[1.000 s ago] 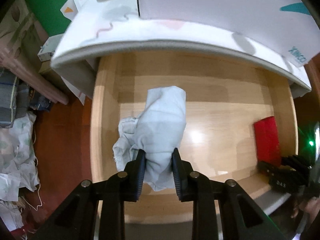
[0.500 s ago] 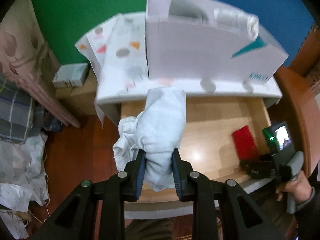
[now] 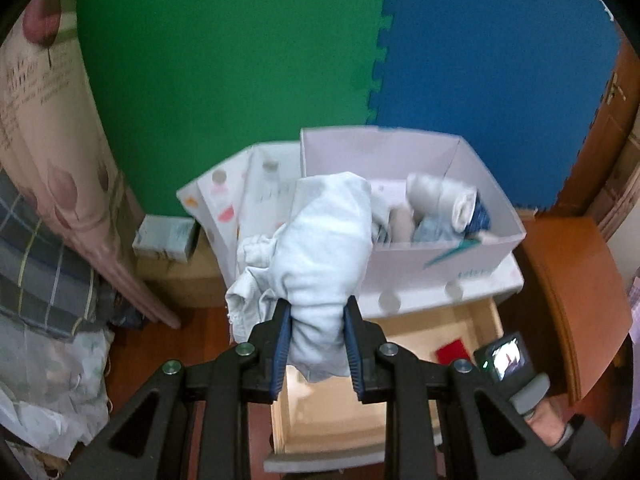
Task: Take underwear out of drawer
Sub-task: 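Lower the light grey underwear into the white box and open the left gripper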
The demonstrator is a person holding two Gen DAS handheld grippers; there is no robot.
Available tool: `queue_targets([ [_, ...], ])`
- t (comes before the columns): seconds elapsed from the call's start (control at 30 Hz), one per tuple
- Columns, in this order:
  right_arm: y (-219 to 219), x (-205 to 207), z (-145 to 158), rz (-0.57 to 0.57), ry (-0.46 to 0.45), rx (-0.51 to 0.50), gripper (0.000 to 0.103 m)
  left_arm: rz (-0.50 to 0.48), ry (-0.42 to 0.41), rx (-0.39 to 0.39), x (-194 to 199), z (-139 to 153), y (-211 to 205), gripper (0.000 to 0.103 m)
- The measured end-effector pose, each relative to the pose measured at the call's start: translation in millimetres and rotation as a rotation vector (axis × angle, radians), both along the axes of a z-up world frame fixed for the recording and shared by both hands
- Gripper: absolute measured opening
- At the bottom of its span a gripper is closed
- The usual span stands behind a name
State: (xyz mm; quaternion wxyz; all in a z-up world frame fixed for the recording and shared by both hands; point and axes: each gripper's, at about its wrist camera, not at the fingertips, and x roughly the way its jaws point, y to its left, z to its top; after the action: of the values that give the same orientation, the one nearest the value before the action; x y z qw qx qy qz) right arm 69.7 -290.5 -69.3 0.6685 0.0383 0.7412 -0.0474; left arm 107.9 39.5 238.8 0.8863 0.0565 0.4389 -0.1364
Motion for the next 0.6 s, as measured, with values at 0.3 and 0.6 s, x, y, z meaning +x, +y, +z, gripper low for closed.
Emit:
queue_targets([
  [0.3, -0.6, 0.4, -2.6, 0.0, 0.0, 0.0, 0.044, -0.034, -0.04, 0.01, 37.0, 14.6, -38.7, 0.025],
  [0.6, -1.4, 0.5, -2.0, 0.002, -0.002, -0.001, 0.044, -0.028, 0.017, 0.025, 95.8, -15.7, -76.1, 0.025],
])
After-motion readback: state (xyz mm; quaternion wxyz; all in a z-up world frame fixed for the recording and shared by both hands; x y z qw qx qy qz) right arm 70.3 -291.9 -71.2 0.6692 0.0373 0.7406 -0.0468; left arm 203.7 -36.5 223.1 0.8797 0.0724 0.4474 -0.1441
